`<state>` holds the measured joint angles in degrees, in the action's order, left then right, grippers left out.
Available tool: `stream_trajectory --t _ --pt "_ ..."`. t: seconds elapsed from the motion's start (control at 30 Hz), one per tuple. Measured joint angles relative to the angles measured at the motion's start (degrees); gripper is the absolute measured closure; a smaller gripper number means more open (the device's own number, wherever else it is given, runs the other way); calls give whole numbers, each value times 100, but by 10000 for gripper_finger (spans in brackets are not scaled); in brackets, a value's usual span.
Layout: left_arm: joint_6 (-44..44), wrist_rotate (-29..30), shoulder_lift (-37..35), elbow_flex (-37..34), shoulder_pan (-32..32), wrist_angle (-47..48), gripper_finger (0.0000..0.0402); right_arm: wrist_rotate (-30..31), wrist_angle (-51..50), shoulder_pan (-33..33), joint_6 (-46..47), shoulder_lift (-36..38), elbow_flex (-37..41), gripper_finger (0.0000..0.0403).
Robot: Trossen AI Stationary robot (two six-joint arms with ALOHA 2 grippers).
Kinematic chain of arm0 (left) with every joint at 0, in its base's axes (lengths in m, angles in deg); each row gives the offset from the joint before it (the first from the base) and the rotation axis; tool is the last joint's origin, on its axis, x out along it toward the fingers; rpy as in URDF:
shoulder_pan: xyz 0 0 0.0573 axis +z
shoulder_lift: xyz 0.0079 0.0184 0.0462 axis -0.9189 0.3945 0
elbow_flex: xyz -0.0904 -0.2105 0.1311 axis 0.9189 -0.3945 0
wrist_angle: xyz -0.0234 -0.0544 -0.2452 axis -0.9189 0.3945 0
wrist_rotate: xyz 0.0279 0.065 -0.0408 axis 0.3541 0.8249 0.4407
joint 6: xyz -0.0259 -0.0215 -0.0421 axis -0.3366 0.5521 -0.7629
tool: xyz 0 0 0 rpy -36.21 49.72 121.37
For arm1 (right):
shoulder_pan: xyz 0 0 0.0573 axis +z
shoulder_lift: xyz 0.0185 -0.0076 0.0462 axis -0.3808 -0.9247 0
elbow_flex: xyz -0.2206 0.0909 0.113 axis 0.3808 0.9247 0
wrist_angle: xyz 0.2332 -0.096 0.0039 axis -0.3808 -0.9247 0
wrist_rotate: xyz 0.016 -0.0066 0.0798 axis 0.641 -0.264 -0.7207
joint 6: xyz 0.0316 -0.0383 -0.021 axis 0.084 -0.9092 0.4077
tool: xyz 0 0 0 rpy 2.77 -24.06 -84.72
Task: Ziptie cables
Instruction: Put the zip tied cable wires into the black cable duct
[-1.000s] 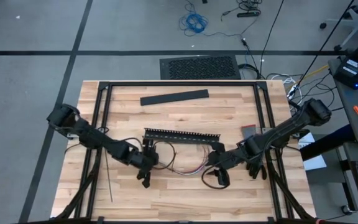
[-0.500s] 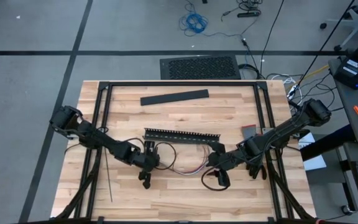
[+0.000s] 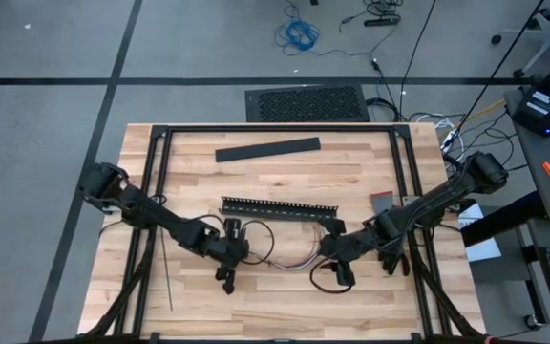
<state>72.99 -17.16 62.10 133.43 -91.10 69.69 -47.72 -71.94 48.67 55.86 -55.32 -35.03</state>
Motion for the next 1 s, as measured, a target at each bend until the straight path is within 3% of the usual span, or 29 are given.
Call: stream_trajectory --t 0.13,0.37,0.57,0.8,1.0 --pt "-149 446 -151 429 -167 835 398 -5 -37 0 -317 -220 126 232" --pt "-294 1011 -209 1180 -428 1738 399 53 1066 9 -1054 -561 121 222" --pt "-292 1587 -229 1832 -584 2325 400 792 1200 -49 -1395 -787 119 199" --pt "-294 2190 -239 2481 -782 3047 400 840 3058 -81 -1622 -1161 115 176" --pt "-291 2501 -239 2847 -847 3441 400 689 3707 -202 -1704 -1605 119 172"
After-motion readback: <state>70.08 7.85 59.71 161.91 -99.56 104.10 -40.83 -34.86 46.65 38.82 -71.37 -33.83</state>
